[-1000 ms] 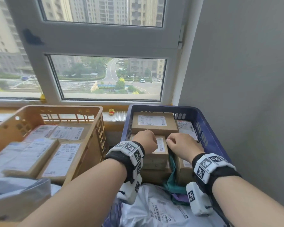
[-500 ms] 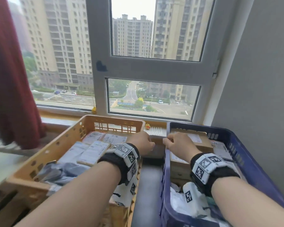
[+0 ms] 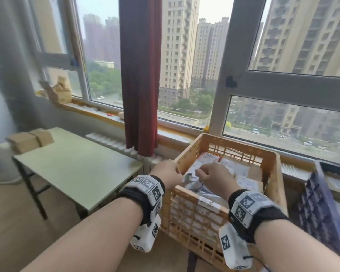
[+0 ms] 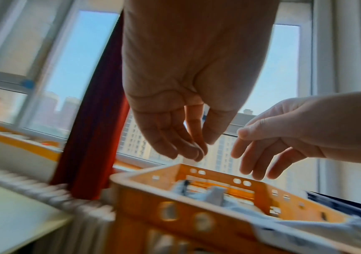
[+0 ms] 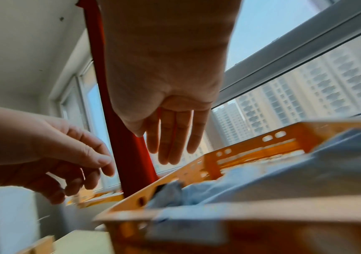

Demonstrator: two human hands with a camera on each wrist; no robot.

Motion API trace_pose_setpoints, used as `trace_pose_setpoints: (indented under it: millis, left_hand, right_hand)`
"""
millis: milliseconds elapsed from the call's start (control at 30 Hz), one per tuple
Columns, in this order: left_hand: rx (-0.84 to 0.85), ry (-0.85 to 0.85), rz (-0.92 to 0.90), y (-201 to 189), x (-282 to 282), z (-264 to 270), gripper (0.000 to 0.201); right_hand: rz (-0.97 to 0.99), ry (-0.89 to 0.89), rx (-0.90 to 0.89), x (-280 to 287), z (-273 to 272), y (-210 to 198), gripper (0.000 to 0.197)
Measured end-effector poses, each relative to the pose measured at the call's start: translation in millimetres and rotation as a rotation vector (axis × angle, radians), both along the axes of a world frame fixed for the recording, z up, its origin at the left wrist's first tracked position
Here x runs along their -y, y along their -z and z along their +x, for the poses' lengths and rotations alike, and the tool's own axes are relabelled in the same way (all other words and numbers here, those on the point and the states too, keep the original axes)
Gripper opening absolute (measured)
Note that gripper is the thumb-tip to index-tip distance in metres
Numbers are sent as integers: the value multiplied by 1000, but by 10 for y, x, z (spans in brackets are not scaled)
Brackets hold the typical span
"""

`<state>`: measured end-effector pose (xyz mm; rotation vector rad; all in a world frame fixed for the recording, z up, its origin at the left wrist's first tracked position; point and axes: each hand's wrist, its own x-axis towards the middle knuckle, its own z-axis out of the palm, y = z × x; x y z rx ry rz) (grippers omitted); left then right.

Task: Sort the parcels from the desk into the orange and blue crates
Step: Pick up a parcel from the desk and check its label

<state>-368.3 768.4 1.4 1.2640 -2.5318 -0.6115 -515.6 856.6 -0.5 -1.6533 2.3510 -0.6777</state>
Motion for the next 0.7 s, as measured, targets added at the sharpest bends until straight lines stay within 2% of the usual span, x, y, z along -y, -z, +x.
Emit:
trace_pose_setpoints:
  millis: [267,367,533,700]
  left_hand:
    - [-42,-305,41,240,681,1524,16]
    - [-62,-407,31,305,913,2008,16]
    - [-87,-571,9,392,1332,2687,18]
    - [-68,-662,-7,395,1850,3193,19]
  right_hand:
    - [34,-236,-11,870,1377,107,36]
    - [20,-317,7,1227,1765,128,31]
    - [12,-424,-12,1884,2342,189,30]
    - [7,-494,-3,2597,2803,285,31]
